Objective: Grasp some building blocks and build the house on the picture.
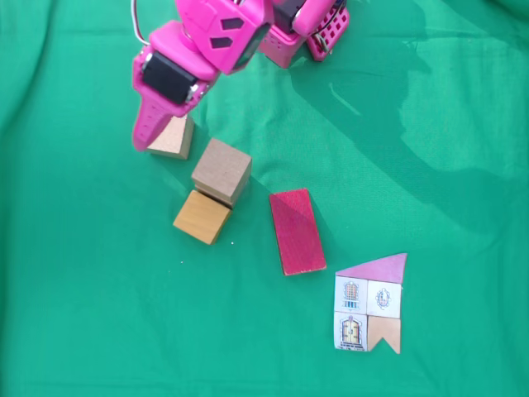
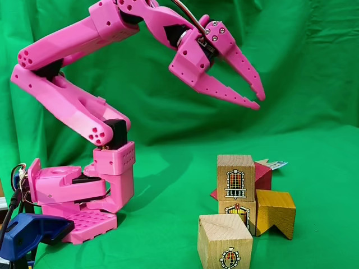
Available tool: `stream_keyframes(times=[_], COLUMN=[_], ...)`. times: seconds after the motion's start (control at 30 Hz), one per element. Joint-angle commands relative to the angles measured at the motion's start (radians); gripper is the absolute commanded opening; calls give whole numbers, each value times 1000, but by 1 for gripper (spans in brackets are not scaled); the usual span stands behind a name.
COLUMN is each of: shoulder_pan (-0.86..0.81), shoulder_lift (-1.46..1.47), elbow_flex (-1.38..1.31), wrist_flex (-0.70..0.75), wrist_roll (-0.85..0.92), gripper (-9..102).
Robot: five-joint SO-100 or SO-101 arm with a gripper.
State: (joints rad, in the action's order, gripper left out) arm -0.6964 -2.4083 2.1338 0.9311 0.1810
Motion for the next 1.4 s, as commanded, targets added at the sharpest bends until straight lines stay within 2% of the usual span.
stream_keyframes(times=[0.0, 0.33, 0.67, 1.17, 1.37], shoulder_pan=[-43, -78, -78, -80, -84], shoulder_lift=[58, 160, 196, 357, 520], elbow_flex=[-41, -40, -40, -61, -193], wrist_flex=[3, 43, 322, 321, 328], wrist_roll=[11, 12, 12, 15, 123], gripper=[0, 0, 0, 0, 0])
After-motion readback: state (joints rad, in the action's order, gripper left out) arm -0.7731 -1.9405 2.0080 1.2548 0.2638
